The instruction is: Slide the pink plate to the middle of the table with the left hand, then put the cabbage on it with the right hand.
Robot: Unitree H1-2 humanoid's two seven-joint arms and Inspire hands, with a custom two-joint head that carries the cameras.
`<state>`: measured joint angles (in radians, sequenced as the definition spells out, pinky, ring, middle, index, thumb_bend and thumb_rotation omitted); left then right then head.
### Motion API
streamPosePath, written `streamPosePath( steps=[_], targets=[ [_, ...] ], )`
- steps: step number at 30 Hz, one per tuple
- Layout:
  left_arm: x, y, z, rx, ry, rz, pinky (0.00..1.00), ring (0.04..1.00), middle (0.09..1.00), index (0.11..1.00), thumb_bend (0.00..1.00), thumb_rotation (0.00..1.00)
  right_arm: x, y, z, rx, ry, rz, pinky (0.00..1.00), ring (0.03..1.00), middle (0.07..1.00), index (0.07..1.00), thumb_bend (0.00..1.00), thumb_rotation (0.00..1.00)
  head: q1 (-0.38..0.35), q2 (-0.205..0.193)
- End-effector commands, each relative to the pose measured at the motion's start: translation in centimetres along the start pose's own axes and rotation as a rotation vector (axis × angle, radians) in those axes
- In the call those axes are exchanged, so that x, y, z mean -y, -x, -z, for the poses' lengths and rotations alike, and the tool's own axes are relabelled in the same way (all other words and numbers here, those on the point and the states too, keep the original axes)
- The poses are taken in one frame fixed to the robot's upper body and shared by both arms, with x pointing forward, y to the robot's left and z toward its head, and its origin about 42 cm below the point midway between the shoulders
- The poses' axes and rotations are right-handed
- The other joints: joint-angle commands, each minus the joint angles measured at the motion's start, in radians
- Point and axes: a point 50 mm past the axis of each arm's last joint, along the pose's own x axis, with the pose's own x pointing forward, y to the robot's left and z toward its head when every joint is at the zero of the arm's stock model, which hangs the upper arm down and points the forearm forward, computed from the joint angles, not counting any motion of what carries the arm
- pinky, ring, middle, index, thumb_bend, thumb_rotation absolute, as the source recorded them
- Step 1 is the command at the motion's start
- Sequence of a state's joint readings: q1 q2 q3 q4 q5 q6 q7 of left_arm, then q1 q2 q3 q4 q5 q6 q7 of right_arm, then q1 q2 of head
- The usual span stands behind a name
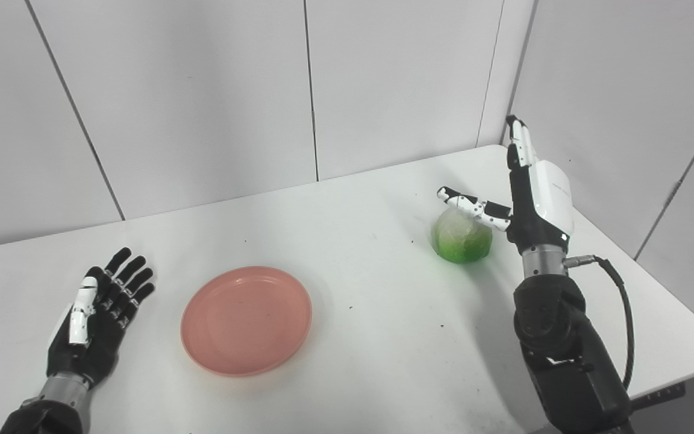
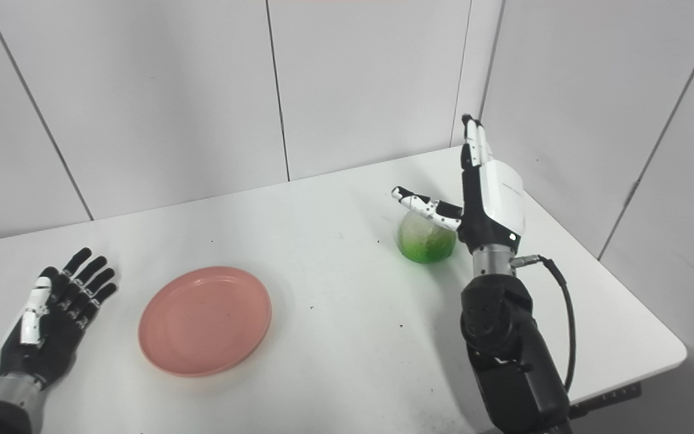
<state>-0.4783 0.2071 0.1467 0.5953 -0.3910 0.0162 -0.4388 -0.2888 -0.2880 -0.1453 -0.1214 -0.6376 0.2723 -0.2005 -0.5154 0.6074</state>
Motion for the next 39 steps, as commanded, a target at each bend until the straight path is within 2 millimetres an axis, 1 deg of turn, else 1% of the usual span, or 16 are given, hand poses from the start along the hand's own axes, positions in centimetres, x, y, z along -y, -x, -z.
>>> streamPosePath(
  steps=[1,2,6,8,10,17,20,22,31,33,39],
  targets=[
    [-1.1,0.9,0.7,-0.062,0.009,-0.023,0.94,0.915,0.914,0.901,0.44,0.98,0.8,-1.0,-0.3,0.01,0.016,0.012,0.76,0.931,1.0,1.0,1.0,0.6,0.001,0.0],
    [-1.1,0.9,0.6,-0.063,0.011,-0.025,0.94,0.915,0.913,0.901,0.44,0.98,0.7,-1.0,0.0,0.001,0.022,-0.002,0.74,0.925,1.0,1.0,1.0,0.59,0.002,0.004],
    [-1.2,1.1,0.3,-0.063,0.006,-0.032,0.92,0.901,0.897,0.886,0.44,0.96,0.3,-1.3,1.0,-0.016,0.02,-0.047,0.75,0.932,1.0,1.0,1.0,0.59,0.0,0.011],
    [-1.3,1.1,0.2,-0.061,0.0,-0.035,0.91,0.894,0.891,0.88,0.45,0.95,0.0,-1.6,1.4,-0.021,0.02,-0.066,0.77,0.942,1.0,1.0,1.0,0.58,0.0,0.014],
    [-1.3,1.1,0.1,-0.062,0.003,-0.032,0.91,0.896,0.897,0.885,0.45,0.94,-0.3,-1.9,2.0,-0.026,0.026,-0.086,0.77,0.939,1.0,1.0,1.0,0.59,-0.001,0.015],
    [-1.4,1.4,-0.1,-0.072,0.005,-0.038,0.91,0.898,0.897,0.886,0.45,0.94,-1.4,-2.8,3.3,-0.043,0.032,-0.128,0.77,0.928,1.0,1.0,1.0,0.59,-0.007,0.024],
    [-1.4,1.5,-0.2,-0.075,0.005,-0.036,0.92,0.898,0.895,0.881,0.44,0.96,-1.7,-3.0,3.9,-0.057,0.053,-0.137,0.74,0.915,1.0,1.0,1.0,0.61,-0.009,0.028],
    [-1.4,1.5,-0.2,-0.078,0.011,-0.033,0.91,0.896,0.895,0.881,0.43,0.96,-1.8,-3.2,4.1,-0.059,0.058,-0.14,0.75,0.915,1.0,1.0,1.0,0.61,-0.011,0.028],
    [-1.6,1.7,-0.1,-0.086,0.021,-0.03,0.92,0.902,0.901,0.89,0.44,0.95,-2.1,-3.4,4.9,-0.089,0.04,-0.156,0.81,0.94,1.0,1.0,1.0,0.59,-0.017,0.036],
    [-1.6,1.7,-0.1,-0.089,0.021,-0.038,0.91,0.898,0.899,0.89,0.44,0.94,-2.3,-3.5,5.1,-0.091,0.031,-0.159,0.8,0.936,1.0,1.0,1.0,0.59,-0.017,0.036],
    [-1.6,1.8,-0.2,-0.09,0.01,-0.04,0.91,0.892,0.891,0.879,0.44,0.94,-2.6,-3.8,5.5,-0.096,0.006,-0.17,0.81,0.937,1.0,1.0,1.0,0.58,-0.022,0.042]
  ],
)
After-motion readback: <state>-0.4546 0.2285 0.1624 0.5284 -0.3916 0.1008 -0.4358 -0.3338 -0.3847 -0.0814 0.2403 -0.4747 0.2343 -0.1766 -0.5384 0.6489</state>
